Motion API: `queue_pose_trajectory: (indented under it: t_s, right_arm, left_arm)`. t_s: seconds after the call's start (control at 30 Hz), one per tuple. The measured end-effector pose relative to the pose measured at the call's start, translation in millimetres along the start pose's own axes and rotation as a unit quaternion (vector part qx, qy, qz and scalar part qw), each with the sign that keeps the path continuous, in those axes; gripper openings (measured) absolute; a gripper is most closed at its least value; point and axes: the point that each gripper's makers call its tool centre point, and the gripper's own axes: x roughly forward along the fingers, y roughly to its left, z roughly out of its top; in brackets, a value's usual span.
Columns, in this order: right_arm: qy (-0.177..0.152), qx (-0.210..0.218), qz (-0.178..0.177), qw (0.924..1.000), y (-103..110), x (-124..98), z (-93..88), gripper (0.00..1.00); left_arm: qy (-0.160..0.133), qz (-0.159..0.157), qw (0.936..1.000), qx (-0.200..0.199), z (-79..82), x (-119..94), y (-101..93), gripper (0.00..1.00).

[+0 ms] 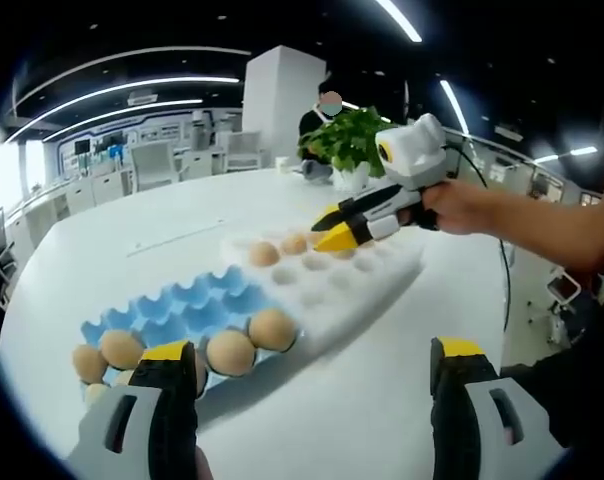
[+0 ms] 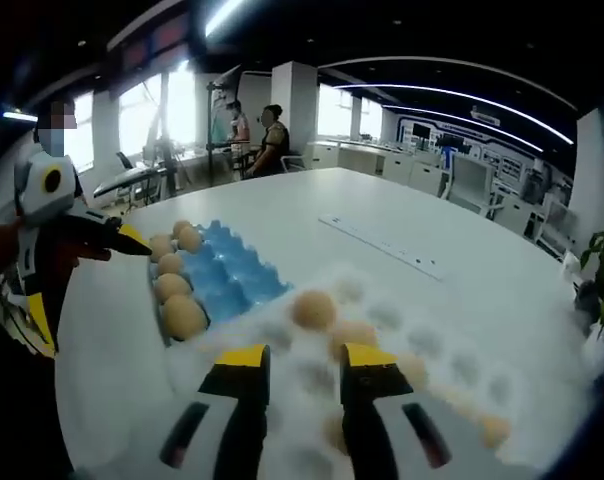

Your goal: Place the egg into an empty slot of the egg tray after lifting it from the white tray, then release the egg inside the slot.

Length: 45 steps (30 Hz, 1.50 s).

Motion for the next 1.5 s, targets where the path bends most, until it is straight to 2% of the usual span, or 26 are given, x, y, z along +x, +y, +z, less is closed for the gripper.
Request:
queue_pose_trajectory:
  t_s: [0.4, 0.57, 0.63, 0.7, 1.13, 1.33, 1.5]
  right_arm:
    - [0.034, 0.003, -0.036, 0.9988, -24, -18, -30.6, 0.28]
    - [0.040, -0.005, -0.040, 0.9984, -27, -18, -33.1, 0.28]
    - [0.062, -0.023, -0.049, 0.9966, -32, -18, -40.8, 0.28]
    - [0.068, -0.026, -0.048, 0.9962, -32, -17, -43.9, 0.28]
    - [0.090, -0.021, -0.036, 0.9951, -32, -13, -48.7, 0.28]
    - [0.120, -0.002, -0.026, 0.9924, -33, -10, -51.1, 0.28]
    - [0.130, 0.018, -0.032, 0.9908, -34, -10, -51.7, 0.26]
  left_arm:
    - [0.002, -0.012, 0.9999, 0.003, 0.4, 7, -6.1, 0.99]
    - [0.003, -0.014, 0.9999, 0.005, 0.8, 9, -7.2, 0.99]
    - [0.003, -0.014, 0.9999, 0.005, 1.2, 10, -7.6, 0.99]
    - [0.002, -0.015, 0.9999, 0.006, 1.4, 10, -8.1, 0.99]
    - [0.004, -0.011, 0.9999, 0.002, -1.8, 8, -6.1, 0.99]
    - [0.003, -0.013, 0.9999, 0.005, -1.0, 8, -7.9, 0.99]
    - [0.004, -0.009, 0.9999, 0.004, -3.5, 5, -7.2, 0.99]
